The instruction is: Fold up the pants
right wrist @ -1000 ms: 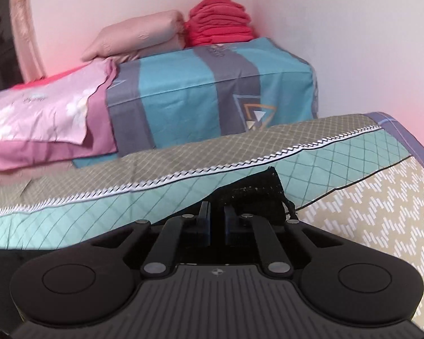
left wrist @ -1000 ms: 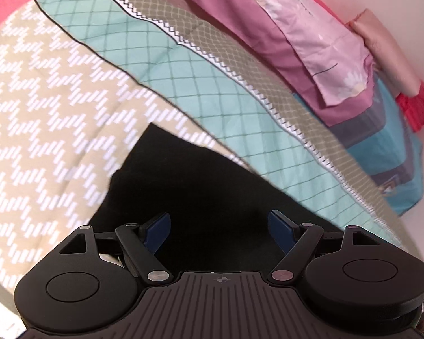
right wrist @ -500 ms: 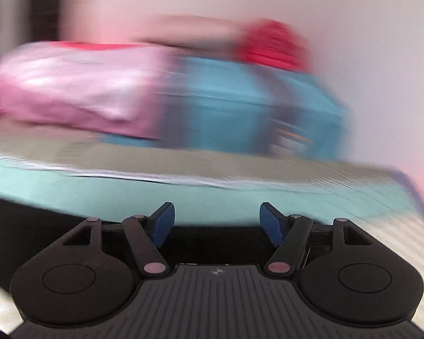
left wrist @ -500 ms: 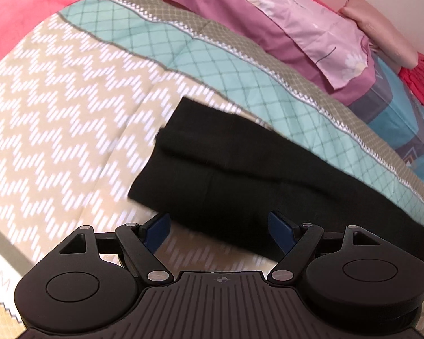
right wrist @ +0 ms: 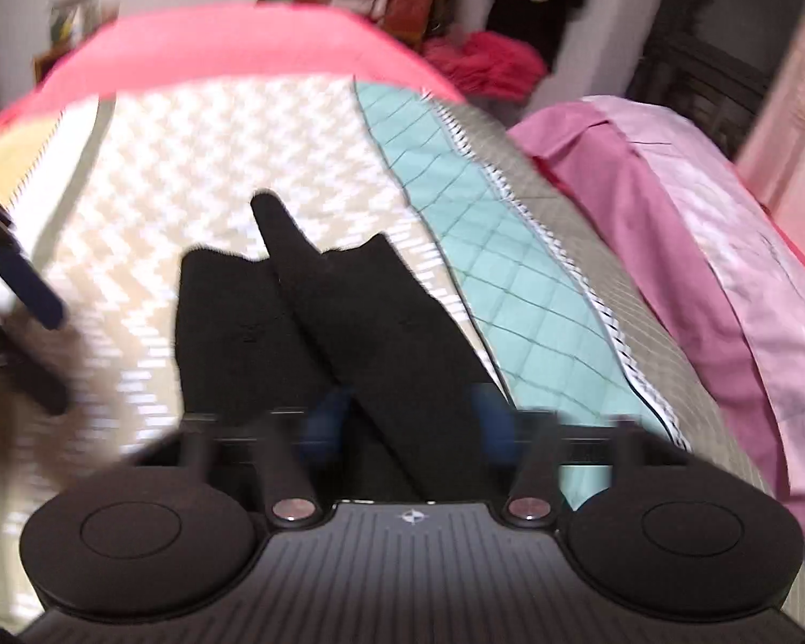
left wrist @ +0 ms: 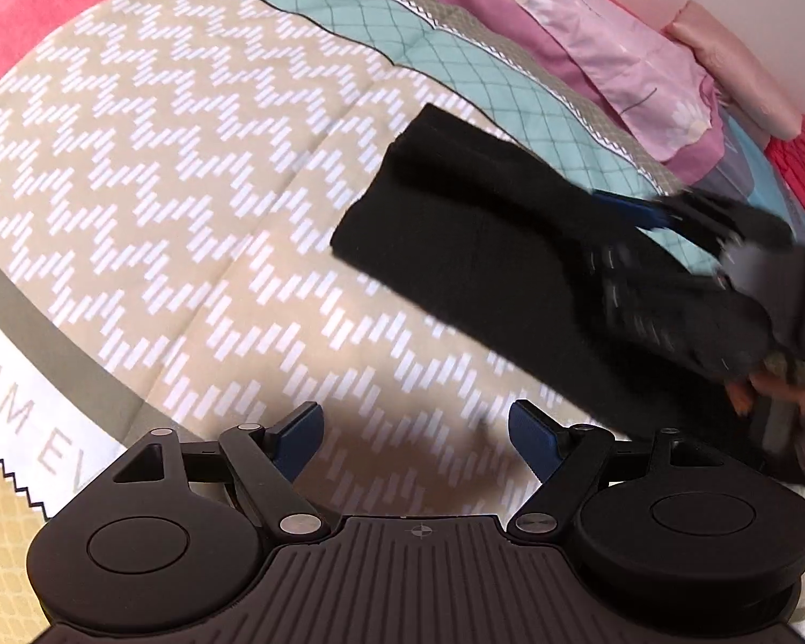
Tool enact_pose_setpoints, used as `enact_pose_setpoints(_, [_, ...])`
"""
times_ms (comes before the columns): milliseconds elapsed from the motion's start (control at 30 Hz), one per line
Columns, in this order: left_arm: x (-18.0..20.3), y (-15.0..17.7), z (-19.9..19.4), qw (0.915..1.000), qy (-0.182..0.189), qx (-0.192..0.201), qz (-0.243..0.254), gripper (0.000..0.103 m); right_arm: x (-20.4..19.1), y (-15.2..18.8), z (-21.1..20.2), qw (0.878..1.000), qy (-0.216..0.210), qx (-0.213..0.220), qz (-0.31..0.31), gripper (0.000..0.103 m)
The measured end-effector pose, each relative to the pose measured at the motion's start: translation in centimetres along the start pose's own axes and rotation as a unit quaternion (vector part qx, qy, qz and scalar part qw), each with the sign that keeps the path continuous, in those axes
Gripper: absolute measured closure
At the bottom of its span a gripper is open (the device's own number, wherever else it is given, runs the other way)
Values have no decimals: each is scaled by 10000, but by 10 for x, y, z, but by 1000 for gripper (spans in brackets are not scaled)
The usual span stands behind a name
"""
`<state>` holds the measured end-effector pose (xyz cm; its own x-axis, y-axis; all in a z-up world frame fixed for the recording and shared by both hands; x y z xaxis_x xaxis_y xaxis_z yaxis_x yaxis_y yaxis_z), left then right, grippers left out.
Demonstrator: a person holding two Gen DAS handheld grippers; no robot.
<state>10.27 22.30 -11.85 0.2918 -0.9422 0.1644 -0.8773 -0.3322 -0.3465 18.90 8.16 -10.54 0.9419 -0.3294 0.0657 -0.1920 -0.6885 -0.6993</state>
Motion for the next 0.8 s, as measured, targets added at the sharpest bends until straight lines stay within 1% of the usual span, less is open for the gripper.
enact_pose_setpoints(33, [-1,1,0,10000,-10,14,46,0,5,-7,-1,9998,-73,62,146,90])
enact_pose_setpoints(67, [-2,2,0,9999,-22,39,92,0,13,-14,-8,9984,-246,285,430,91])
enact_pose_setpoints(133, [-3,1,0,9998,-28,95,148,0,28,-27,-22,9901,-595,744,1032,91])
enact_pose_setpoints(167, [-3,0,1,9999,3,91,141,0,39,-23,-17,9876,-569,609,1334,91])
enact_pose_setpoints(233, [0,-3,2,9998,105,68,132,0,53,-2,11,9849,-492,-220,1643,89])
enact_pose_setpoints(267, [2,-7,3,9998,131,80,149,0,57,0,12,9820,-568,-129,1796,86])
enact_pose_setpoints(333, [9,-16,0,9994,162,179,249,0,63,-4,0,9743,-605,149,2164,74])
enact_pose_setpoints(367, [14,-23,-2,9990,177,239,333,0,64,-6,-7,9707,-575,296,2315,59])
enact_pose_setpoints(400, [20,-30,-4,9984,173,309,435,0,66,-6,-12,9693,-457,385,2386,49])
enact_pose_setpoints(467, [32,-47,-6,9966,161,484,652,0,73,-3,-27,9653,4,495,2564,45])
enact_pose_setpoints(500, [39,-57,-6,9953,159,573,758,0,77,2,-36,9606,191,581,2711,41])
enact_pose_setpoints(533, [47,-65,-5,9940,167,647,868,0,78,9,-51,9558,361,694,2834,39])
enact_pose_setpoints(600, [65,-80,4,9925,165,660,1016,0,79,35,-79,9491,796,831,2933,35])
enact_pose_setpoints(633, [74,-85,10,9916,207,651,1095,0,77,47,-91,9465,1005,845,2948,34])
enact_pose_setpoints(667, [82,-89,17,9908,218,629,1176,0,75,66,-107,9442,1201,841,2950,34])
enact_pose_setpoints(733, [98,-92,33,9891,162,534,1366,0,74,100,-143,9424,1580,730,2857,34])
enact_pose_setpoints(800, [106,-92,51,9878,-32,437,1493,0,78,132,-172,9402,2004,531,2704,34])
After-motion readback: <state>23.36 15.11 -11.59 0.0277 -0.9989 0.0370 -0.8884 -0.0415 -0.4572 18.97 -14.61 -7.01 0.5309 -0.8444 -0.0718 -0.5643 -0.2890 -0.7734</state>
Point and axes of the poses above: each gripper's, at about its wrist camera, not at the fingertips, and z roughly the way its jaws point, x to its right, y to its underside, the point moved 8 cm from there along z, roughly the way its jaws point, and after that the axes turned 10 degrees about -y, right-handed, at the moved point
